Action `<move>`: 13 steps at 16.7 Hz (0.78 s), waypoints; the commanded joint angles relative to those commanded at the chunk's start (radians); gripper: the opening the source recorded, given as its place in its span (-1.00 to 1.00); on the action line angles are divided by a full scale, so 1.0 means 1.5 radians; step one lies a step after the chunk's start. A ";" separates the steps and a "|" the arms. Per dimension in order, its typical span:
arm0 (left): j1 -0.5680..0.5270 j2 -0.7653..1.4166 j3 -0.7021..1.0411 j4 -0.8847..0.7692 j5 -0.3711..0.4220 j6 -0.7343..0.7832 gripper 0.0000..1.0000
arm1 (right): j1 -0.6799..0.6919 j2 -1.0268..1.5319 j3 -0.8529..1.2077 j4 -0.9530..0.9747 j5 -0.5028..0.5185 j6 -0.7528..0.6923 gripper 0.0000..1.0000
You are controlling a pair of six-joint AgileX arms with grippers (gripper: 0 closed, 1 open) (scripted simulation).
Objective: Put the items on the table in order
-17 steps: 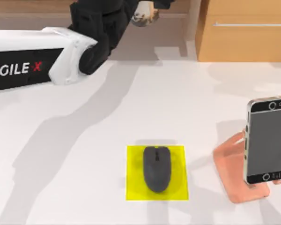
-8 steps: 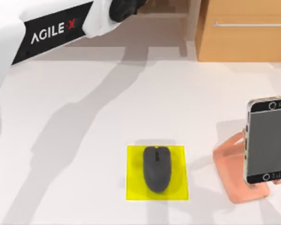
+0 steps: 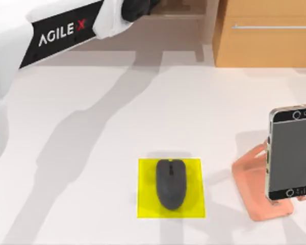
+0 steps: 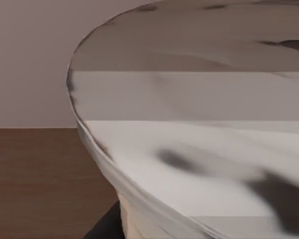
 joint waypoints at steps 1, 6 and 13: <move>0.000 -0.001 -0.001 0.000 0.000 0.000 -1.00 | 0.000 0.000 0.000 0.000 0.000 0.000 1.00; 0.003 0.003 0.003 -0.001 0.000 0.000 -1.00 | 0.000 0.000 0.000 0.000 0.000 0.000 1.00; 0.003 0.003 0.003 -0.001 0.000 0.000 0.06 | 0.000 0.000 0.000 0.000 0.000 0.000 1.00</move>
